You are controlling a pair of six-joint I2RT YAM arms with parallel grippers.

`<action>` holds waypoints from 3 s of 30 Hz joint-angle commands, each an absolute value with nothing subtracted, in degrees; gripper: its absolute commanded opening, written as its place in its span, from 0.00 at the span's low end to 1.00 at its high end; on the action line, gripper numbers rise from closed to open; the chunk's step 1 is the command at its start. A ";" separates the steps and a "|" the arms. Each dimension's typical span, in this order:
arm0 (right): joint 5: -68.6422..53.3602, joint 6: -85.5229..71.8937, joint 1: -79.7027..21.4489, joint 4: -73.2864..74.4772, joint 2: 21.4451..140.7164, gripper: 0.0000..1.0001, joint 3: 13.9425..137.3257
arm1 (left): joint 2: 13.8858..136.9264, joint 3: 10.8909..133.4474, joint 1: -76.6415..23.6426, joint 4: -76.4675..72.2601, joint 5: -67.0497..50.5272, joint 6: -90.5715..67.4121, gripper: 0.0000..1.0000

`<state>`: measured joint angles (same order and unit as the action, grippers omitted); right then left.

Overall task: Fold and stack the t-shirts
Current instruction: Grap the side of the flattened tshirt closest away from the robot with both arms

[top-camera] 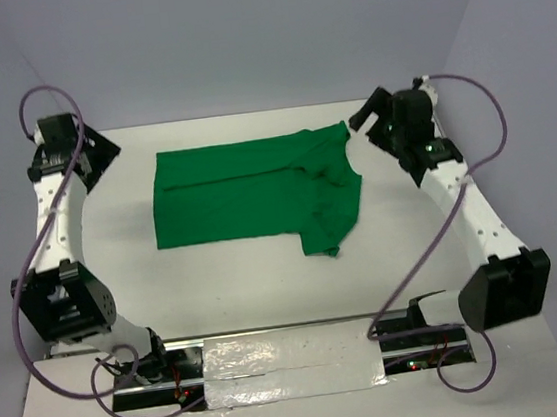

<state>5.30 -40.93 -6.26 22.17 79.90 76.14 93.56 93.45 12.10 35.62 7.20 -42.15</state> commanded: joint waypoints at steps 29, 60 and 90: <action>-9.31 -59.23 -14.94 7.39 63.63 0.68 21.98 | 93.87 52.12 9.32 22.68 -0.53 -50.71 0.00; -3.89 -71.63 -20.13 -0.45 65.23 0.00 18.63 | 92.38 52.21 8.61 24.34 -1.14 -51.06 0.00; 12.22 -61.17 -20.04 34.19 33.66 0.00 23.38 | 64.52 36.74 8.35 36.82 -4.13 -53.52 0.00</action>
